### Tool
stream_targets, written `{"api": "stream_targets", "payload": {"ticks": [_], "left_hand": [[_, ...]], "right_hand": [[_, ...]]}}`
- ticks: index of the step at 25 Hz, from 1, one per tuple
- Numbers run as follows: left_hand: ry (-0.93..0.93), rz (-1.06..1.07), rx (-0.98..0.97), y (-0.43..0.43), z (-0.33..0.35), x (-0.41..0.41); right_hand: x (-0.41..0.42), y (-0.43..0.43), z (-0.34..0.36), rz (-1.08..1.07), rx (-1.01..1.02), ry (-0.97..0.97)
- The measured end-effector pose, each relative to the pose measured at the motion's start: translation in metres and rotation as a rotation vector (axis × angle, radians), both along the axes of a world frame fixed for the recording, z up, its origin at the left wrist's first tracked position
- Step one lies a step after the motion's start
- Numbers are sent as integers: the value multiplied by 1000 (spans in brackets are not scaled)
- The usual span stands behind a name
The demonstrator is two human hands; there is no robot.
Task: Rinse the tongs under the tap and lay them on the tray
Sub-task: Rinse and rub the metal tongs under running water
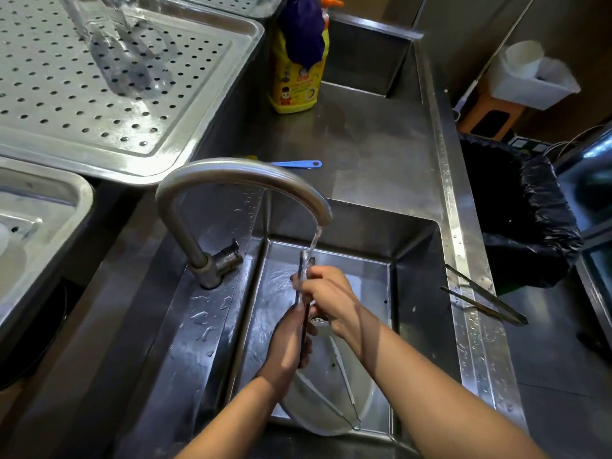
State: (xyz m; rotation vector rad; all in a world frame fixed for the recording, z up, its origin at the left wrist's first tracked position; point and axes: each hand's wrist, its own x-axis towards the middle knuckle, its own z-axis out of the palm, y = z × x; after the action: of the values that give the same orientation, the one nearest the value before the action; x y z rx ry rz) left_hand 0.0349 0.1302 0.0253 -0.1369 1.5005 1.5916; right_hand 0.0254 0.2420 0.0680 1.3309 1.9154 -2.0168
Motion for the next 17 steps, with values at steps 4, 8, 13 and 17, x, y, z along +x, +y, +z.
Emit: {"api": "stream_targets", "payload": {"ticks": [4,8,13,17], "left_hand": [[59,-36,44,5,2,-3],[23,-52,60,1,1,-5],[105,-98,83,-3,-1,-1],[128,-89,120,0,-2,-8]], "right_hand": [[-8,5,1,-135,12,49],[6,-2,0,-17,-73,3],[7,10,4,-45,29,98],[47,4,-3,-18,124,99]]}}
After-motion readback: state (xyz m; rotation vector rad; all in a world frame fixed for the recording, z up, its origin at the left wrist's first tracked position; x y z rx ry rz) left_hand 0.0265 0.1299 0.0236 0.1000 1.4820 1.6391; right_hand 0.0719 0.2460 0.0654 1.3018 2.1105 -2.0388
